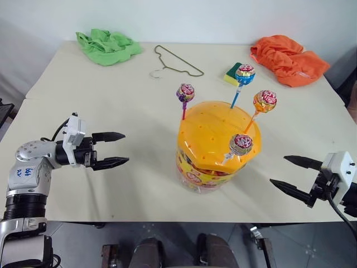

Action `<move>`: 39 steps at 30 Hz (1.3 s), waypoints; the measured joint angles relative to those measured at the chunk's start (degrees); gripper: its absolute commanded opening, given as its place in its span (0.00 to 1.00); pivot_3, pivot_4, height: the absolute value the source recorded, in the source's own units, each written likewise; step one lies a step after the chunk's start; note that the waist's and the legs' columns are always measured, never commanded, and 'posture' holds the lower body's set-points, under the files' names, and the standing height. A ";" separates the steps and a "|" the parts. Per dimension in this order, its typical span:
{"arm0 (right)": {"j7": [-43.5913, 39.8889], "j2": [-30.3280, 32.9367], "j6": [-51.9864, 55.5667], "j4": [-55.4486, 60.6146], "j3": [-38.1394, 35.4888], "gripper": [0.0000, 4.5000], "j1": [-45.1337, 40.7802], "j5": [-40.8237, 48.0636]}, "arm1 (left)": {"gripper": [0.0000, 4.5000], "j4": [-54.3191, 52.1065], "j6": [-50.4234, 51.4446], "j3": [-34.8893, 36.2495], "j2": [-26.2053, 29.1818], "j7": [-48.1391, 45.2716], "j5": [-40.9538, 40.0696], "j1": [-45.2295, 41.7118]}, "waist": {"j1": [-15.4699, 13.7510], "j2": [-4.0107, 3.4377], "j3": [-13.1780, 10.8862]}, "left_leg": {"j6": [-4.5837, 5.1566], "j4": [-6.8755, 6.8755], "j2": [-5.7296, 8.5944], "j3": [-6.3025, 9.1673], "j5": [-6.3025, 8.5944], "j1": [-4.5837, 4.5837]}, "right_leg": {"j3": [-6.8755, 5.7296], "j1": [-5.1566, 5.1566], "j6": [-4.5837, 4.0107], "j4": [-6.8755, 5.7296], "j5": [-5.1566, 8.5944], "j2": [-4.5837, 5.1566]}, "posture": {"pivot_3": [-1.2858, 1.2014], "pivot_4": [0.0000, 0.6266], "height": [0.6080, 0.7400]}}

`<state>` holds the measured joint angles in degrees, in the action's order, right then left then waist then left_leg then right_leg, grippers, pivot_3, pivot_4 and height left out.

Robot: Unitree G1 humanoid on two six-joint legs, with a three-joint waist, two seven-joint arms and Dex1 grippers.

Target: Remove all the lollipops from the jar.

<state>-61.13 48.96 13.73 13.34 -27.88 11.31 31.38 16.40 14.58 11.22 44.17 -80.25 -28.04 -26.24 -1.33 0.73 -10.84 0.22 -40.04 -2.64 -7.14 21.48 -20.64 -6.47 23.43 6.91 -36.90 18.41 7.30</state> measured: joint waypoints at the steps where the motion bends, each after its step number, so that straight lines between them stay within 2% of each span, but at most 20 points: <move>1: 0.05 0.00 0.00 0.00 0.00 1.00 0.00 0.00 | 1.00 0.00 0.02 0.00 0.00 -0.06 -0.01 -0.01 | -0.01 0.00 0.00 | 0.00 0.00 0.00 0.00 0.00 0.00 | 0.00 0.00 0.00 0.00 0.00 0.00 | 0.52 0.24 1.00; 5: 0.47 0.01 0.21 0.00 0.00 1.00 -0.52 0.01 | 1.00 -0.22 0.56 0.07 -0.71 2.80 -0.08 -0.35 | -0.08 0.00 0.00 | 0.00 -0.01 0.00 0.03 0.00 0.00 | 0.00 -0.01 0.01 0.00 0.00 0.02 | 0.52 0.24 1.00; 8: 0.45 0.13 0.48 0.00 0.00 1.00 -0.63 0.02 | 1.00 -0.96 5.93 0.82 -1.31 4.73 -3.01 -1.94 | -0.10 0.00 0.00 | 0.00 -0.06 0.00 0.08 0.00 -0.07 | -0.06 0.00 0.01 -0.02 0.00 0.02 | 0.52 0.24 1.00; 15: -0.47 1.87 1.99 0.08 -0.28 1.00 -0.41 0.20 | 1.00 -9.28 7.15 1.11 -0.57 10.05 -2.92 -1.71 | -0.02 0.00 0.00 | 0.01 -0.06 0.01 0.11 0.00 -0.08 | -0.07 0.00 0.01 -0.01 -0.01 0.04 | 0.52 0.24 1.00; 20: -3.01 4.34 5.61 2.30 -5.38 1.00 0.95 3.66 | 1.00 -11.70 10.03 3.17 0.13 4.48 -10.07 -4.76 | -0.23 0.00 0.00 | 0.00 -0.29 0.00 0.30 0.00 -0.36 | -0.23 0.06 0.02 -0.02 -0.01 0.04 | 0.52 0.24 1.00; 25: -5.50 6.12 8.60 6.30 -11.66 1.00 1.62 7.23 | 1.00 -13.34 10.43 2.00 1.61 1.68 -11.14 -11.30 | -0.31 0.00 0.00 | 0.01 -0.35 0.02 0.38 0.01 -0.43 | -0.30 0.03 0.04 -0.01 -0.02 0.04 | 0.52 0.24 1.00; 30: -5.13 5.15 8.66 11.08 -13.55 1.00 0.07 10.23 | 1.00 -11.20 10.21 -1.87 -2.56 -0.19 -11.10 -17.70 | -0.38 0.01 0.00 | 0.01 -0.43 0.03 0.44 0.01 -0.50 | -0.38 0.04 0.04 -0.01 -0.02 0.04 | 0.52 0.24 1.00; 35: -6.10 3.80 9.15 18.89 -17.59 1.00 3.42 15.20 | 1.00 -7.16 8.74 -5.94 -7.44 -5.22 -11.01 -23.99 | -0.42 0.01 0.00 | 0.08 -0.59 0.04 0.46 0.04 -0.57 | -0.39 0.02 0.07 -0.01 -0.04 0.03 | 0.52 0.24 1.00; 39: -3.51 2.64 10.69 22.60 -18.81 1.00 4.51 17.53 | 1.00 -3.33 7.01 -8.13 -11.41 -5.75 -10.77 -26.57 | -0.22 0.02 0.00 | 0.09 -0.65 0.04 0.48 0.05 -0.58 | -0.38 0.01 0.08 -0.04 -0.04 0.04 | 0.52 0.24 1.00</move>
<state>-64.64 51.60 24.41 35.94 -46.69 15.82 48.91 13.07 21.59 3.10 32.76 -86.00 -38.82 -52.81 -1.54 0.76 -10.84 0.32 -40.69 -2.60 -6.66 21.53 -21.21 -6.85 23.43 7.00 -36.94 18.36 7.34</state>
